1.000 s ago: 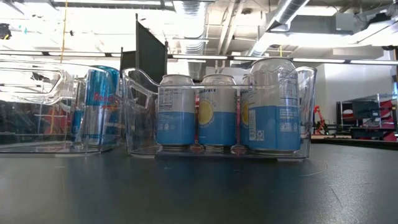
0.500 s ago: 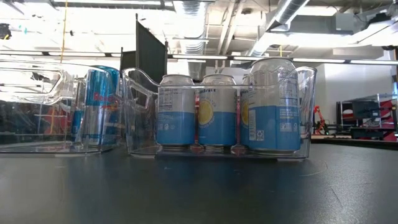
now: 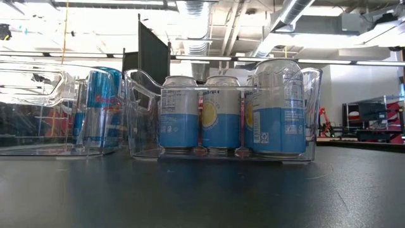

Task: Sort soda cans
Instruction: Put the blue soda can into the middle left transparent bin

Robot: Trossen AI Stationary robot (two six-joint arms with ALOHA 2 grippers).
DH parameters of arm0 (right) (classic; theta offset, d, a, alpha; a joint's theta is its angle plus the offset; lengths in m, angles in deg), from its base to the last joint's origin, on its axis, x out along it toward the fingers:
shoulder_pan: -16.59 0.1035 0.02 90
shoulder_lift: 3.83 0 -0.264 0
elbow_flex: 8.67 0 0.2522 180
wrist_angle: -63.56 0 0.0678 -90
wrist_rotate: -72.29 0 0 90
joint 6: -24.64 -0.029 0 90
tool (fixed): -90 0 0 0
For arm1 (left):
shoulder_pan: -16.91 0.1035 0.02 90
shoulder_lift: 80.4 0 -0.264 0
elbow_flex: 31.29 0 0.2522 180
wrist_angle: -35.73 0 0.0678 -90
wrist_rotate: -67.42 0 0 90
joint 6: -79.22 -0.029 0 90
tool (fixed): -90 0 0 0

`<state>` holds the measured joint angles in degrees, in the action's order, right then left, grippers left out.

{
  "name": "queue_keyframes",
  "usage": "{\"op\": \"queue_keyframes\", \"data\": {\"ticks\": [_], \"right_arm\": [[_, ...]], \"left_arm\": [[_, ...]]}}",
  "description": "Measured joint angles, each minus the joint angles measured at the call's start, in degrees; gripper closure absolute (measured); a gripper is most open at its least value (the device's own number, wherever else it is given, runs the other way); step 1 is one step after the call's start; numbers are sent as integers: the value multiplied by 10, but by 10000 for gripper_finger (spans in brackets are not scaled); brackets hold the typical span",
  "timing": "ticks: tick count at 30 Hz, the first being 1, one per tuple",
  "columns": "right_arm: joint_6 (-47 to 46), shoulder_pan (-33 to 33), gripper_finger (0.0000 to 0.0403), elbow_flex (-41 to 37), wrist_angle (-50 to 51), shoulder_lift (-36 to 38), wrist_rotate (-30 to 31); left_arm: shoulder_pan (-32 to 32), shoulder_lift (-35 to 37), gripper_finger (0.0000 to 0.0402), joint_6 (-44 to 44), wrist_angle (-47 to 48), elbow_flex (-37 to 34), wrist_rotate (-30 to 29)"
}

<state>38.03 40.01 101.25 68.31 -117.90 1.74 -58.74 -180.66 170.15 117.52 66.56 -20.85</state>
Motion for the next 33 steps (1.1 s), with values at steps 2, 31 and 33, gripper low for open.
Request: {"op": "queue_keyframes", "data": {"ticks": [2,31,33], "right_arm": [[-2,0,71,0,0,0,0],[-5,1,71,0,-9,0,0],[-5,1,71,0,-9,0,0]], "left_arm": [[0,-7,43,0,1,0,0],[10,-49,170,-64,20,0,84],[18,-48,170,-64,17,0,89]]}}
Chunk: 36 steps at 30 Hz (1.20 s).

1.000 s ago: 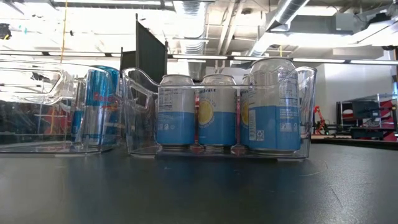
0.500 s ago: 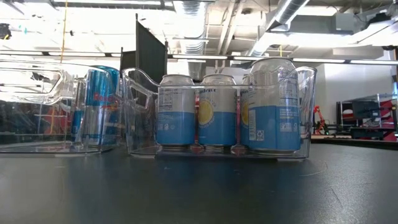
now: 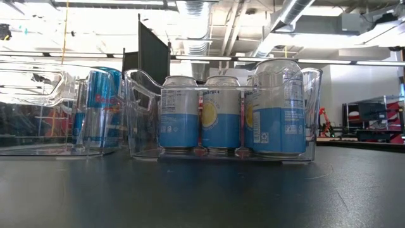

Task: Sort soda cans
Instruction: Put the blue soda can into the middle left transparent bin

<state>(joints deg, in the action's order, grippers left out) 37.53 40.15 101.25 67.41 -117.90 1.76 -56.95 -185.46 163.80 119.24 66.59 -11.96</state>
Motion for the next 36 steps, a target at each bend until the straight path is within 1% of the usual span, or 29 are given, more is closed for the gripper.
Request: {"op": "queue_keyframes", "data": {"ticks": [4,8,12,13,17,19,22,26,29,32,36], "right_arm": [[4,2,71,0,1,0,0],[6,8,71,0,9,7,1],[11,17,71,0,31,21,11],[12,21,71,0,44,24,18],[11,33,71,0,85,39,35],[11,41,71,0,106,48,48],[11,54,71,0,133,60,63],[7,73,71,0,161,66,92],[6,86,71,0,177,66,113],[6,100,71,0,195,66,140],[5,123,71,0,215,66,183]], "left_arm": [[28,5,170,-32,18,21,16],[59,17,170,-61,104,63,11],[82,40,170,-79,199,111,-32],[87,46,170,-83,208,119,-46],[115,89,170,-100,198,121,-97],[138,112,170,-109,203,118,-115],[176,145,170,-123,204,107,-168],[237,181,170,-172,204,101,-214],[289,202,170,-211,203,101,-227],[344,217,170,-256,203,101,-226],[418,223,170,-314,203,101,-207]]}}
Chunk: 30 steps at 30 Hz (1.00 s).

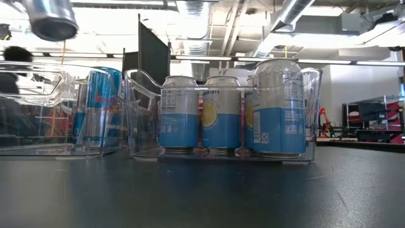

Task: Sort soda cans
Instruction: Put the blue soda can into the middle left transparent bin

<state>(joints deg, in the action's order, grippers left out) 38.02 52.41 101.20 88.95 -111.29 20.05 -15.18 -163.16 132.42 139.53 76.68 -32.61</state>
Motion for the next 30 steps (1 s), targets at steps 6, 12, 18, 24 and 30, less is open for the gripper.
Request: {"op": "queue_keyframes", "data": {"ticks": [6,12,18,24,30], "right_arm": [[-8,43,71,0,30,25,60],[-14,84,71,0,43,42,119],[-23,105,71,0,71,42,175],[-36,107,71,0,88,42,184],[-40,107,71,0,88,42,184]], "left_arm": [[77,0,170,-93,0,0,20],[100,0,170,-171,-33,21,-29],[95,7,170,-144,8,3,-26],[86,49,170,-81,2,-51,-4],[89,115,170,-20,1,-133,-5]]}}
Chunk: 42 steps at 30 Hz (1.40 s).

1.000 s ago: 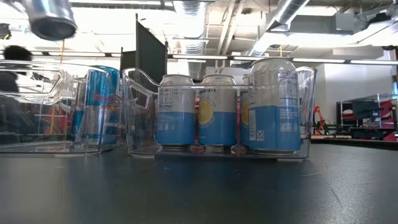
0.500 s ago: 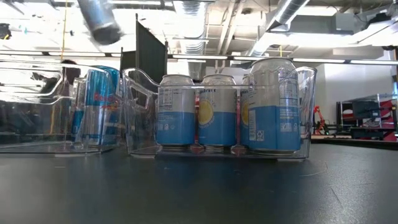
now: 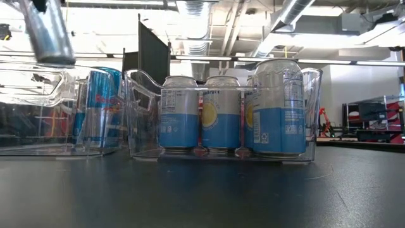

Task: Sort soda cans
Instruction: Put the blue soda can into the middle left transparent bin

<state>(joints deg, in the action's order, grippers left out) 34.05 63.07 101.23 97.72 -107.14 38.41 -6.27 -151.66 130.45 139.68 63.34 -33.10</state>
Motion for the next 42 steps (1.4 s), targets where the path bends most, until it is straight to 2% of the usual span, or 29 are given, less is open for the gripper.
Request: {"op": "queue_keyframes", "data": {"ticks": [6,12,19,25,36,42], "right_arm": [[-4,-6,71,0,-3,0,0],[-13,-14,71,0,-3,0,-1],[-15,-16,71,0,0,0,-2],[-16,-16,71,0,1,0,-3],[-16,-15,71,0,2,0,-3],[-16,-15,71,0,2,0,-3]], "left_arm": [[40,31,170,3,-1,-90,11],[96,28,170,-45,-2,-128,9],[149,6,170,-123,-45,-131,9],[178,-47,170,-180,-51,-131,22],[192,-127,170,-240,-95,-131,26],[192,-141,170,-258,-117,-131,24]]}}
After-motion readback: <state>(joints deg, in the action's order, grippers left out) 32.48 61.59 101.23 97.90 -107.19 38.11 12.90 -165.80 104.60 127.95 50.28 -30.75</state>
